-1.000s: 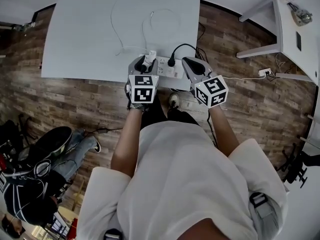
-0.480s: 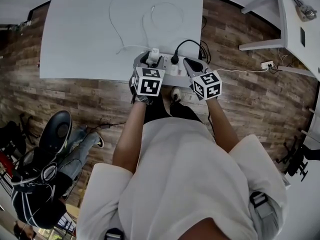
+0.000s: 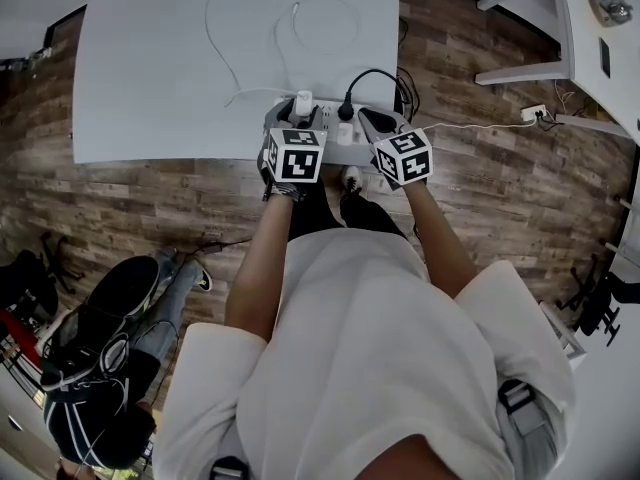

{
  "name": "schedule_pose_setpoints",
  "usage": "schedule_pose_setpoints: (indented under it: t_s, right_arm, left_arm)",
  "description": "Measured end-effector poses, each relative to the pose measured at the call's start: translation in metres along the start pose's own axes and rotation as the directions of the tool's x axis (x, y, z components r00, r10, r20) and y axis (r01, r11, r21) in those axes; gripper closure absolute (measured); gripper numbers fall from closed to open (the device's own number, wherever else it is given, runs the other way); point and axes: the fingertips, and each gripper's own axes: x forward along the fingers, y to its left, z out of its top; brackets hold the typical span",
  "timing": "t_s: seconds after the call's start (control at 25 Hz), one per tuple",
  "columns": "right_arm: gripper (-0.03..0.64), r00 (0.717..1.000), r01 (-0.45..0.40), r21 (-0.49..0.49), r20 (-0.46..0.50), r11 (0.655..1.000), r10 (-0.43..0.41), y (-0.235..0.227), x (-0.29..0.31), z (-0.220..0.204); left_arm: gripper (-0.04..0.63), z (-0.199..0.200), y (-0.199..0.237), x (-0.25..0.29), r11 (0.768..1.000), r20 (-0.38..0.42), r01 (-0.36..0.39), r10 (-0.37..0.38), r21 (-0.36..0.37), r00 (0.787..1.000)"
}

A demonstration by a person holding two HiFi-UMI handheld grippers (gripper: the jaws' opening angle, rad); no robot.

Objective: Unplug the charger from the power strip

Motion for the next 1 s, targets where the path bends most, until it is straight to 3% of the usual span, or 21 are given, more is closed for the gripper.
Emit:
schedule_pose_setpoints:
  t_s: [0.24, 0.64, 0.84, 1.0]
  right_arm:
    - [0.615, 1.000, 0.014, 0.051, 0.004, 0.999, -0.014, -0.0028, 0.0017, 0.0022]
    - [0.615, 0.999, 0.038, 0.108, 0.014, 0.993, -0.040, -0.0031, 0.0016, 0.0055]
    - [0.615, 0.999, 0.042, 0.116, 0.016, 0.992, -0.044, -0.0030, 0.0015, 0.0055]
    - [0.615, 0.999, 0.043, 0.118, 0.011, 0.992, -0.045, -0.0048, 0.0019, 0.0048]
  left_arm:
    - [0.430, 0.0006, -0.0015, 0.0041, 1.000, 0.001, -0.004, 0.004, -0.018, 1.000]
    - [0.442, -0.0002, 0.0017, 0.0005, 0.989, -0.013, 0.045, -0.047, -0.143, 0.999]
    - [0.442, 0.0029, -0.0021, 0.0011, 1.000, -0.019, 0.018, -0.018, 0.009, 1.000]
    - [0.442, 0.0027, -0.0040, 0.0032, 0.999, -0.026, 0.010, -0.008, 0.044, 1.000]
